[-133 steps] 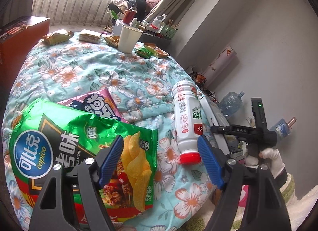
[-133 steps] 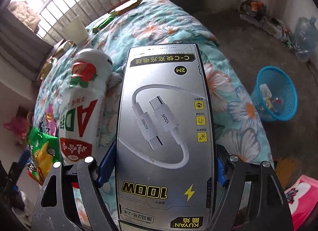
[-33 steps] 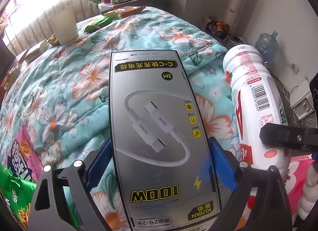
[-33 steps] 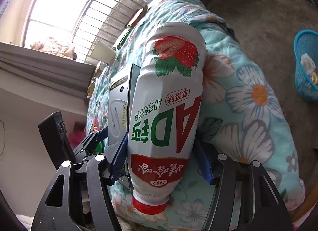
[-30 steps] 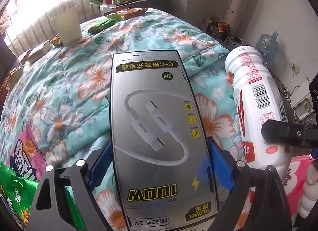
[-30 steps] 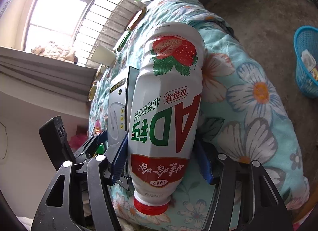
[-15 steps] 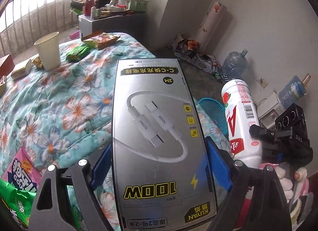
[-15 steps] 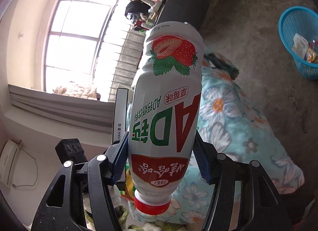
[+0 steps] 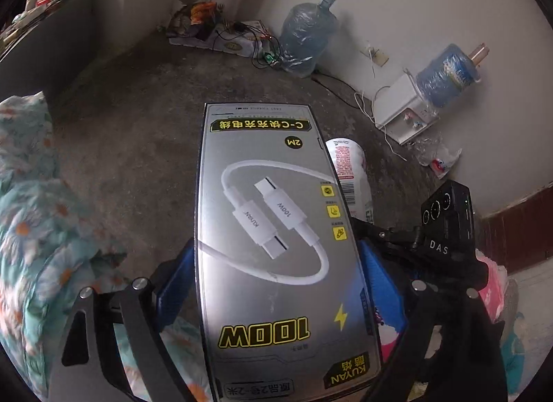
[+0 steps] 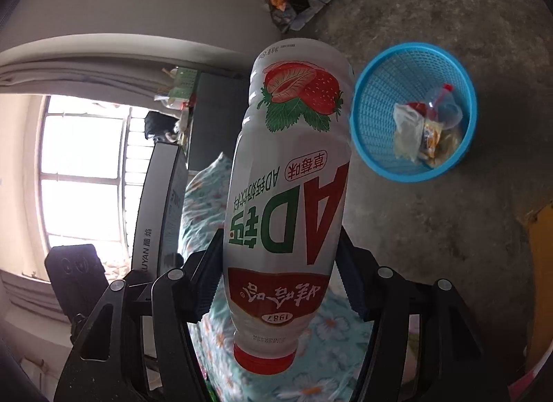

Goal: Collect trash
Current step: 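Open both tools to drop the bottle and cable box into the wastebasket, then move both tools back over the bed toward the chip bags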

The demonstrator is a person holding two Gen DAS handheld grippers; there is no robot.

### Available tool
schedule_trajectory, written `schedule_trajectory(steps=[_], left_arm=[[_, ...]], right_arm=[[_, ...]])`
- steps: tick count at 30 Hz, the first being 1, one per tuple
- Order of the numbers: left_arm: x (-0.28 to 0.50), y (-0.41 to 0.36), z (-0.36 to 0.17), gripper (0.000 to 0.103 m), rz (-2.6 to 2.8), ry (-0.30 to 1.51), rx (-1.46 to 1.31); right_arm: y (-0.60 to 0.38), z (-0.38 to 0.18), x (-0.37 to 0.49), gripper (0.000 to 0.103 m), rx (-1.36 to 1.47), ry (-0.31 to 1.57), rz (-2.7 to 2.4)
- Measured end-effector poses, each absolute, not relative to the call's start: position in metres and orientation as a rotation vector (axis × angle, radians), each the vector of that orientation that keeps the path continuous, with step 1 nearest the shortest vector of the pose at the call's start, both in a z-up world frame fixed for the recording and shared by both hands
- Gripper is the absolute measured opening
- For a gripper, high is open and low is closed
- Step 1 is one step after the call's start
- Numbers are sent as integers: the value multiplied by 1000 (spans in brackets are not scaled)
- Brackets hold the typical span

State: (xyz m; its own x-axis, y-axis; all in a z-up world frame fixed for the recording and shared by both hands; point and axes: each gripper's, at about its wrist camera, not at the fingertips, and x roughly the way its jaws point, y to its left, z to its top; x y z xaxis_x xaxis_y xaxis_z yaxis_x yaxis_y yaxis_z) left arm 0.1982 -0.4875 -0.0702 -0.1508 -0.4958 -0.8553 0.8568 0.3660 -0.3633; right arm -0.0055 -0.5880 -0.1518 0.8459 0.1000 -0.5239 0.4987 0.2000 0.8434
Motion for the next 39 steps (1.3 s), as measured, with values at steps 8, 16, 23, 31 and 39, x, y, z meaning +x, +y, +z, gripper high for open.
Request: schedule_trajectory(steps=[8,16,23,31,39], left_arm=[[226,-597,-138,91,-1171,1336,254],[224,-579,-135,91,-1189,1366,164],[210,-508,-68,91,-1276,1220,113],[188,-382,21,91,-1318,1040,-34],[189,-248,52,91,-1106,931,-27]], right_arm=[[-665,-228,7,68,1446,531,-499],[-640,-256,-38,68,1524,440,-566],[-588,-227,-70,68,1422,422,-603],[-550,-185,-65,69,1187,478,-616],[-570,-202,-2,84,1014,669,-672]])
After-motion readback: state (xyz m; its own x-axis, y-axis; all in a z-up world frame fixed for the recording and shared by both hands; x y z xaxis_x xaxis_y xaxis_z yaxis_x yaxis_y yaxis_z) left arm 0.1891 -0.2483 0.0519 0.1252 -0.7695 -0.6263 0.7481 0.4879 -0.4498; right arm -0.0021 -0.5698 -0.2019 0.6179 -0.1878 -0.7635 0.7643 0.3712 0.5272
